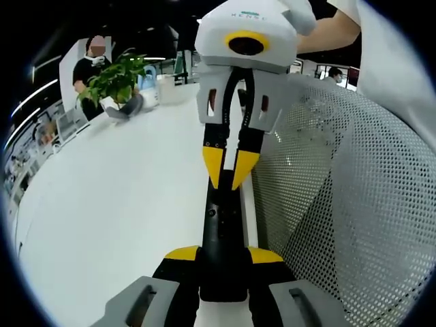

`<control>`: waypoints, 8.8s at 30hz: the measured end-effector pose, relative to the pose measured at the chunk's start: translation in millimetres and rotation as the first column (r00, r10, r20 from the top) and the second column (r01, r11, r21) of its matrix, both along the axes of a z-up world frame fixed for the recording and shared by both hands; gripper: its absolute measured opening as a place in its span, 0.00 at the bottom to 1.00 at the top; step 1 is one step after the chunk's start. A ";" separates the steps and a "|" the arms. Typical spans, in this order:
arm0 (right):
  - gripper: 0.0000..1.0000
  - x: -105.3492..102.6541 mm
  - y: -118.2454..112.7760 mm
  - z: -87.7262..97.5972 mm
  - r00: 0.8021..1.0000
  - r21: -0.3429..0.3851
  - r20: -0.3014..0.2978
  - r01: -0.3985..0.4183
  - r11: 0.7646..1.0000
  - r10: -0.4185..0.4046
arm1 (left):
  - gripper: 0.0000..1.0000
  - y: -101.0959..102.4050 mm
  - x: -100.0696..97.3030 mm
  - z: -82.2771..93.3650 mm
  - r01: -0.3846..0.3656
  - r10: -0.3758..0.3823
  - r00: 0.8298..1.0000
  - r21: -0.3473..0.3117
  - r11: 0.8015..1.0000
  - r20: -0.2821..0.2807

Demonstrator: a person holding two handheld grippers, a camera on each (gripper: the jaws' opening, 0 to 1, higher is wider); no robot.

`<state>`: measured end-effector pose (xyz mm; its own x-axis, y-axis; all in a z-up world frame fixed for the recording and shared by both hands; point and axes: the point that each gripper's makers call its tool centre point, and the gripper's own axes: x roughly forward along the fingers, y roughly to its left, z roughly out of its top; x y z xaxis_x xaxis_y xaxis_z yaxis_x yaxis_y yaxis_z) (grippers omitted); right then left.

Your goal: Press the specified remote control buttons in sequence, fully releasing each button before pressing the next.

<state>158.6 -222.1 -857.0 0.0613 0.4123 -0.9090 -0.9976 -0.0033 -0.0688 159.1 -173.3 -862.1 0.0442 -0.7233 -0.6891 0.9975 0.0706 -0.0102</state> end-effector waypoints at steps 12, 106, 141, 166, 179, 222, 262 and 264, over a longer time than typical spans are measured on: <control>0.03 1.5 -0.9 0.4 0.991 0.020 -0.073 0.112 0.993 -0.110 | 0.25 -0.6 -0.2 -0.3 0.002 -0.002 1.000 0.001 1.000 0.000; 0.00 2.7 20.8 2.3 0.993 0.114 0.091 0.062 0.992 -0.073 | 0.25 -1.5 -0.1 0.2 -0.005 0.005 1.000 -0.005 1.000 0.001; 0.00 -13.9 31.1 -0.5 0.985 0.113 0.129 0.102 0.988 -0.117 | 0.25 -2.1 -0.1 -0.1 -0.003 0.003 1.000 0.001 1.000 -0.001; 0.00 -15.1 37.0 0.5 0.990 0.142 0.095 0.090 0.986 -0.104 | 0.25 -1.7 -0.3 0.5 -0.005 0.005 1.000 -0.001 1.000 0.000; 0.00 -1.7 34.7 4.3 0.985 0.152 0.093 0.130 0.980 -0.145 | 0.25 -2.3 -0.1 0.1 -0.005 0.005 1.000 -0.001 1.000 0.001; 0.00 12.3 36.8 0.3 0.985 0.046 -0.129 0.125 0.991 -0.119 | 0.25 -2.1 0.2 0.4 -0.011 0.011 1.000 -0.006 1.000 0.000; 0.00 0.9 47.8 7.4 0.993 0.146 0.039 0.105 0.984 -0.111 | 0.25 -3.4 0.0 0.5 -0.006 0.006 1.000 -0.010 1.000 -0.001; 0.00 -0.7 49.4 5.7 0.994 0.140 0.028 0.102 0.985 -0.107 | 0.25 -3.2 -0.1 0.5 -0.006 0.006 1.000 -0.011 1.000 -0.001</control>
<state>157.9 -172.8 -851.2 0.1417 0.5234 -0.8402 -0.9889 0.1127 -0.0966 159.0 -176.4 -861.6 0.0478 -0.7303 -0.6814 0.9970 0.0762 -0.0118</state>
